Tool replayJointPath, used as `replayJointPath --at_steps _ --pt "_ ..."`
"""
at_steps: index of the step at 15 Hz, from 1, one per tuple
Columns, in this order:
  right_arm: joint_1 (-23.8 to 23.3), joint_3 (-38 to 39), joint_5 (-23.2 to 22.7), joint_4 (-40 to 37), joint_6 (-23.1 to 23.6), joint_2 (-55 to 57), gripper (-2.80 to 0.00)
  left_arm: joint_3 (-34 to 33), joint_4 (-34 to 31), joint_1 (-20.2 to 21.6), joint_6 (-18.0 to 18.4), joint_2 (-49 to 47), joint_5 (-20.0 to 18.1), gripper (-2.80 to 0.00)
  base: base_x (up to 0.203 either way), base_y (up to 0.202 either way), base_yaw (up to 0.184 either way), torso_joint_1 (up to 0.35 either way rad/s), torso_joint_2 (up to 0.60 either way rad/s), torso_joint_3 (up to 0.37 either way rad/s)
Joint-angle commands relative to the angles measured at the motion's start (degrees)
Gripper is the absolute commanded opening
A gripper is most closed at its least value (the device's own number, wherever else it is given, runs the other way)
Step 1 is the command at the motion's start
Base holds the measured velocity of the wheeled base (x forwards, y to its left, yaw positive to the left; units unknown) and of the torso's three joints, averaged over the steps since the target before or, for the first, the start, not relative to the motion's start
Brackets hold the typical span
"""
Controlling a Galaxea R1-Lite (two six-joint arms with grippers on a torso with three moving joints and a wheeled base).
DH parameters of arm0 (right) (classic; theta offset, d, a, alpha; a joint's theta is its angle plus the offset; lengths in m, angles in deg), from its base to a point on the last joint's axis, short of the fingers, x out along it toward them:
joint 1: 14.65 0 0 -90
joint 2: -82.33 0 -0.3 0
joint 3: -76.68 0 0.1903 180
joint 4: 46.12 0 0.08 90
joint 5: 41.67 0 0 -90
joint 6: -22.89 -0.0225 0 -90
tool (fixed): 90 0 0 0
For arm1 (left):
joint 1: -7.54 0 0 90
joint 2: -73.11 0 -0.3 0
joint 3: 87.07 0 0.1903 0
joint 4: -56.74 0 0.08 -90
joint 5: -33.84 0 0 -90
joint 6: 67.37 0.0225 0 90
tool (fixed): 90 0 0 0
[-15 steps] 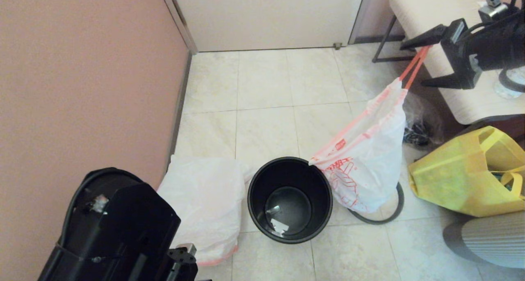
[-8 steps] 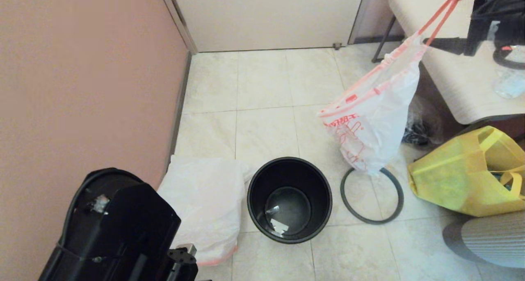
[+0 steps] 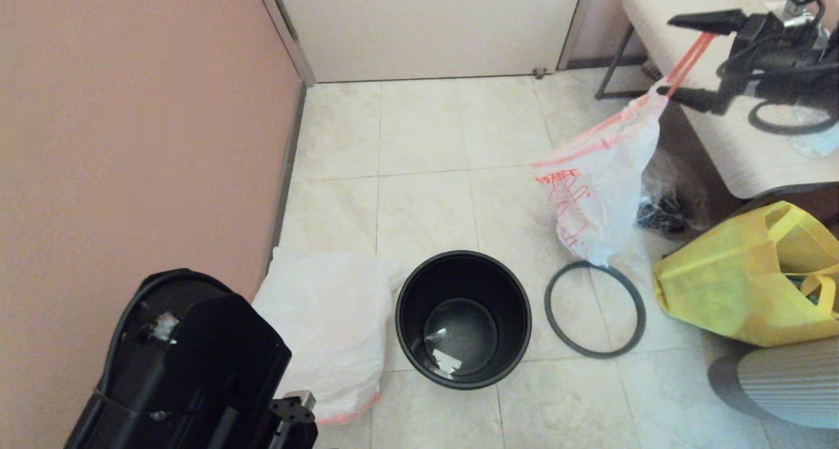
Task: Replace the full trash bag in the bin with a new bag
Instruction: Place the trash bag on the floor
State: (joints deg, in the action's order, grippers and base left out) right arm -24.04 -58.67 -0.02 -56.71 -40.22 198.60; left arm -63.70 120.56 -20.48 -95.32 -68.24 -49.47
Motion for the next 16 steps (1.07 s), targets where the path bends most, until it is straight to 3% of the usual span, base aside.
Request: replayJointPath --at_steps 1,3,5,6,8,10,12,13,16 --pt "-0.23 -0.49 0.1 -4.39 0.45 3.25 0.0 -2.16 0.48 -0.01 -0.18 0.13 0.07 -2.8 0.0 0.0 0.0 0.0 0.0 0.0" --pt "0.36 -1.1 0.81 -8.45 4.1 0.29 0.0 -2.11 0.48 -0.01 -0.18 -0.01 0.07 -2.8 0.0 0.0 0.0 0.0 0.0 0.0" --pt "0.92 -1.23 7.34 -17.91 15.19 -1.3 0.0 -2.11 0.48 -0.01 -0.18 -0.07 0.16 -2.8 0.0 0.0 0.0 0.0 0.0 0.0" --pt "1.8 -1.23 13.46 -23.33 21.22 -0.68 0.0 -2.11 0.48 -0.01 -0.18 -0.07 0.16 -2.8 0.0 0.0 0.0 0.0 0.0 0.0" --pt "4.79 -0.94 32.28 -31.93 30.95 0.57 0.0 -2.11 0.48 -0.01 -0.18 -0.07 0.25 -2.8 0.0 0.0 0.0 0.0 0.0 0.0" --pt "9.26 -0.99 48.94 -34.54 37.6 0.89 0.0 -2.11 0.48 -0.01 -0.17 -0.07 0.25 -2.8 0.0 0.0 0.0 0.0 0.0 0.0" --pt "13.83 -1.1 60.06 -32.17 46.19 0.95 0.0 -2.11 0.48 -0.01 -0.1 -0.07 0.25 -2.8 0.0 0.0 0.0 0.0 0.0 0.0" --pt "15.92 -1.12 64.22 -30.81 50.09 0.8 0.0 -2.11 0.48 -0.01 -0.14 -0.07 0.25 -2.8 0.0 0.0 0.0 0.0 0.0 0.0" --pt "19.81 -1.84 66.02 -31.12 52.57 -0.51 0.0 -2.11 0.48 -0.27 -0.1 -0.19 0.25 -2.8 0.0 0.0 0.0 0.0 0.0 0.0"
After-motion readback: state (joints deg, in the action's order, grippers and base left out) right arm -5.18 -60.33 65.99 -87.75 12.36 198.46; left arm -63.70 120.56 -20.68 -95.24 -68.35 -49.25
